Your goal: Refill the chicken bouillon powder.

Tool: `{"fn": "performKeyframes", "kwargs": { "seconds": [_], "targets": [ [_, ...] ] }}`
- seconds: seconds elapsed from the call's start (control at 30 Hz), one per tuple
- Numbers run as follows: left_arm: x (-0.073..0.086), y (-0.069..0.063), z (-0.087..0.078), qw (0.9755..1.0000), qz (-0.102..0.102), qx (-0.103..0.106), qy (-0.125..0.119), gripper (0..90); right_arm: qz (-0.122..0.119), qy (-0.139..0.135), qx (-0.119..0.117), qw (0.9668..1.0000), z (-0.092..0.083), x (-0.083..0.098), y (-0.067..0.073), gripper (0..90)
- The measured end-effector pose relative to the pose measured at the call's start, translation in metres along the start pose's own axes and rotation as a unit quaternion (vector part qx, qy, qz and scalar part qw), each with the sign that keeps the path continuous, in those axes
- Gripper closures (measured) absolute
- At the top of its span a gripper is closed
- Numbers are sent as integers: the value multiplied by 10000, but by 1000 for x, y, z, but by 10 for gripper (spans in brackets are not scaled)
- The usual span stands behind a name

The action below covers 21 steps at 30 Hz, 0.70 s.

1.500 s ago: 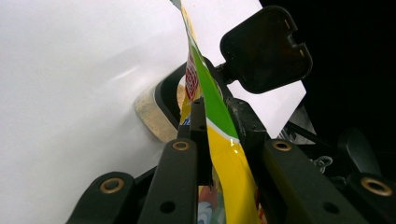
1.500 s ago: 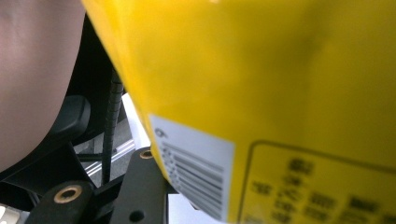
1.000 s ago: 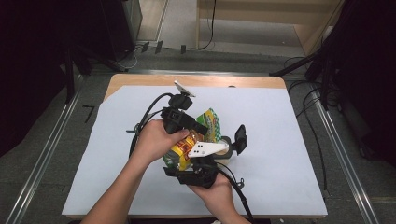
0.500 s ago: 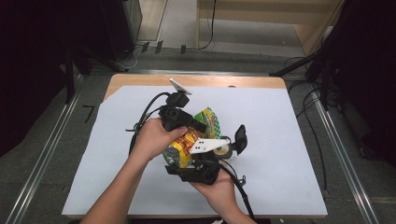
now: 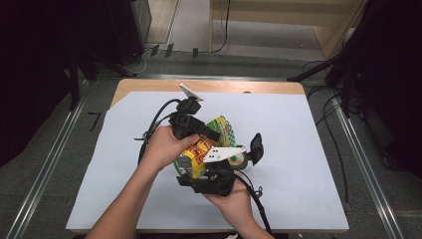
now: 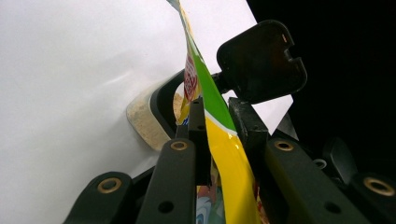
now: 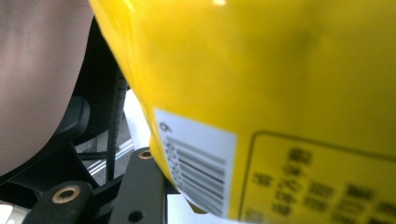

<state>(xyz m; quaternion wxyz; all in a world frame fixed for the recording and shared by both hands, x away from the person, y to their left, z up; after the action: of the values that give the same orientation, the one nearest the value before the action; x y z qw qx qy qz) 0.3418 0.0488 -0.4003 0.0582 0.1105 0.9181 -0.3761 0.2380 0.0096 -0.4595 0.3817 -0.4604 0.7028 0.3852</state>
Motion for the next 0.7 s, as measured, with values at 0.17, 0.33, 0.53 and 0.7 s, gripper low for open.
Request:
{"fn": "performKeyframes", "kwargs": {
  "seconds": [0.17,0.33,0.53,0.7],
  "targets": [
    [0,0,1,10000,0,-14,-3,799,4,53,48,10000,0,0,0,643],
    [1,-1,1,10000,23,-33,5,799,-7,73,63,10000,-1,0,0,643],
    [2,-2,3,9999,83,-64,8,801,-24,93,61,9999,-1,1,-1,644],
    [2,-3,3,9999,77,-63,11,800,-29,102,74,9999,-1,1,-1,645]
  ]
}}
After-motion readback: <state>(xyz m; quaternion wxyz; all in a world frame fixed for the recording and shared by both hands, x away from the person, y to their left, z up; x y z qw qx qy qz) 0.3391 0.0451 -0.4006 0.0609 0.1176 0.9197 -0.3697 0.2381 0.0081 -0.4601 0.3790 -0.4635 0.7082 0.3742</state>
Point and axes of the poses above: each handheld gripper's, and its own axes: z roughly forward along the jaws, x roughly out of its underside, y roughly to its left, the point moved 6 cm from there along z, roughly forward along the jaws, and after that the axes turned 15 degrees about -z, right-handed, at the moved point
